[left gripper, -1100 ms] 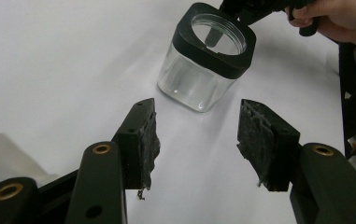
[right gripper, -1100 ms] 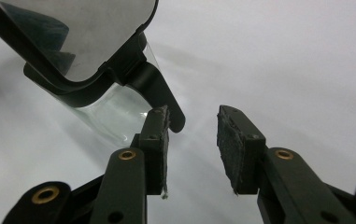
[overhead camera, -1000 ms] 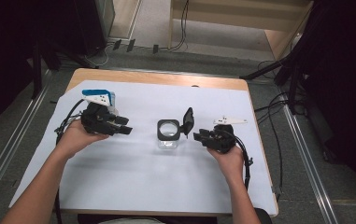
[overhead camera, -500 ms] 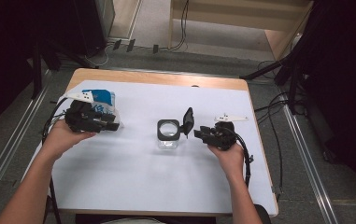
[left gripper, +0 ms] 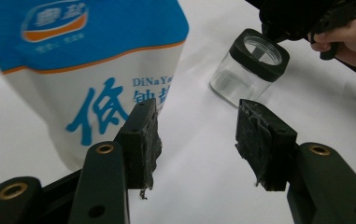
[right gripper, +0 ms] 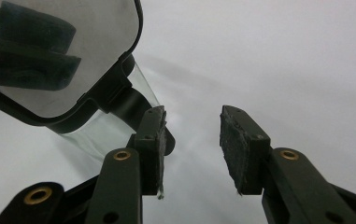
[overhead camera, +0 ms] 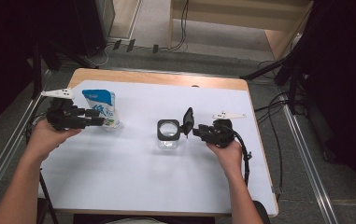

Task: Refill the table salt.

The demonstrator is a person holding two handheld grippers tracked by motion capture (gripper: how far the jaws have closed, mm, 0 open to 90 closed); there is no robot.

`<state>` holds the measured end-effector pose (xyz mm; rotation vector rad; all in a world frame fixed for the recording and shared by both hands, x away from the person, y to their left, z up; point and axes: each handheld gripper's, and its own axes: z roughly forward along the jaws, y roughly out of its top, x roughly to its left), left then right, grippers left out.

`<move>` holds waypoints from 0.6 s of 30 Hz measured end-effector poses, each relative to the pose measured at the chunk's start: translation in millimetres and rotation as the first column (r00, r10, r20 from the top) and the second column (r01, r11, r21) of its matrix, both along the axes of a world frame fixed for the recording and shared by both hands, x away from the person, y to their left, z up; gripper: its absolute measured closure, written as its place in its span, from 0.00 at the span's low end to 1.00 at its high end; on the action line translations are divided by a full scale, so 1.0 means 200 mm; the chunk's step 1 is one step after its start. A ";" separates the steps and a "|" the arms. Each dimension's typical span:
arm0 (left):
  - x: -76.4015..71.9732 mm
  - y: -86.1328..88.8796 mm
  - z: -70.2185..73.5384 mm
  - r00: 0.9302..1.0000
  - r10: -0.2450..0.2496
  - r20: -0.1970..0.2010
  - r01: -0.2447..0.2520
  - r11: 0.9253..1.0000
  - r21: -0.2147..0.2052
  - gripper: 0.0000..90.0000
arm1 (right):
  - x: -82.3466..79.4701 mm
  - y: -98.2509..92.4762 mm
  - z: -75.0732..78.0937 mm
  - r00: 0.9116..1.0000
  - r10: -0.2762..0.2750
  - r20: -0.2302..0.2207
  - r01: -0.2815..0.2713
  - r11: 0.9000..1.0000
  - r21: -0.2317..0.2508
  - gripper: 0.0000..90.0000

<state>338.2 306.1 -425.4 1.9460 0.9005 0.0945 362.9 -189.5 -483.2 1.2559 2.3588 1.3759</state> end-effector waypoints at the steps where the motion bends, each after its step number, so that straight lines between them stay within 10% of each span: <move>1: 0.00 0.01 0.00 1.000 0.007 -0.003 -0.007 1.000 -0.006 0.55 | 0.00 0.00 0.00 1.000 -0.001 -0.002 0.001 1.000 -0.001 0.69; 18: 0.06 0.16 -0.03 0.991 0.129 -0.022 -0.130 0.991 -0.034 0.60 | -0.01 0.00 -0.01 1.000 0.001 -0.013 -0.001 1.000 -0.028 0.69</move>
